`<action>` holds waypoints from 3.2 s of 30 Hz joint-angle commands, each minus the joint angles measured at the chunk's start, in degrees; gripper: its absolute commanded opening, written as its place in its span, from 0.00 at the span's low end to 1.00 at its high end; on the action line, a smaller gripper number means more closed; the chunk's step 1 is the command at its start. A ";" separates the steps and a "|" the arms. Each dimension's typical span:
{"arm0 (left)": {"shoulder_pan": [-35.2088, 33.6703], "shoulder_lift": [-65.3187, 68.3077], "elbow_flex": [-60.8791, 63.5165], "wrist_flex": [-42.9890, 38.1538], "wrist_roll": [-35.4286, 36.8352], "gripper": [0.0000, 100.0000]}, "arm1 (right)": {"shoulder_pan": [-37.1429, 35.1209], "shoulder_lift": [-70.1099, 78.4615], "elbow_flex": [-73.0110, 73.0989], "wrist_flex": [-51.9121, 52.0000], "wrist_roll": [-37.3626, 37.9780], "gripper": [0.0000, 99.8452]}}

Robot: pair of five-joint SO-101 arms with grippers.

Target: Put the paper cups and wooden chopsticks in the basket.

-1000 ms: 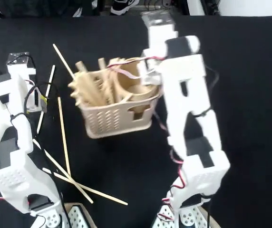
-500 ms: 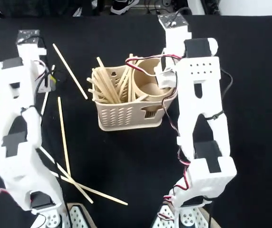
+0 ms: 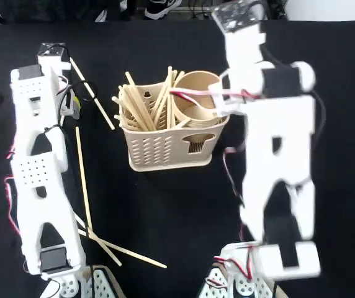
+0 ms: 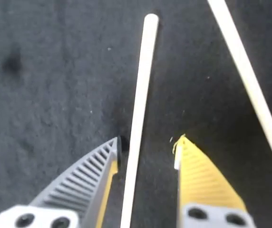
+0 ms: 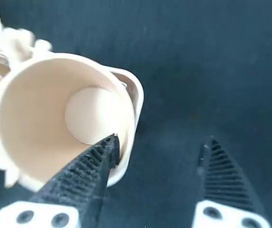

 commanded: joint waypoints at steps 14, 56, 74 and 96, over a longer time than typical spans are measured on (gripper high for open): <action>-0.04 16.79 -29.32 9.85 -0.26 0.03 | 1.14 -30.20 11.91 1.58 0.00 0.24; 14.46 -107.69 53.49 -15.82 27.96 0.03 | 23.56 -92.35 99.47 -30.24 2.64 0.03; 27.03 -137.85 112.31 -79.12 27.69 0.03 | 16.18 -99.91 120.04 -41.41 2.81 0.01; 28.79 -118.51 118.90 -80.26 25.76 0.20 | 16.09 -99.82 119.96 -41.05 2.90 0.01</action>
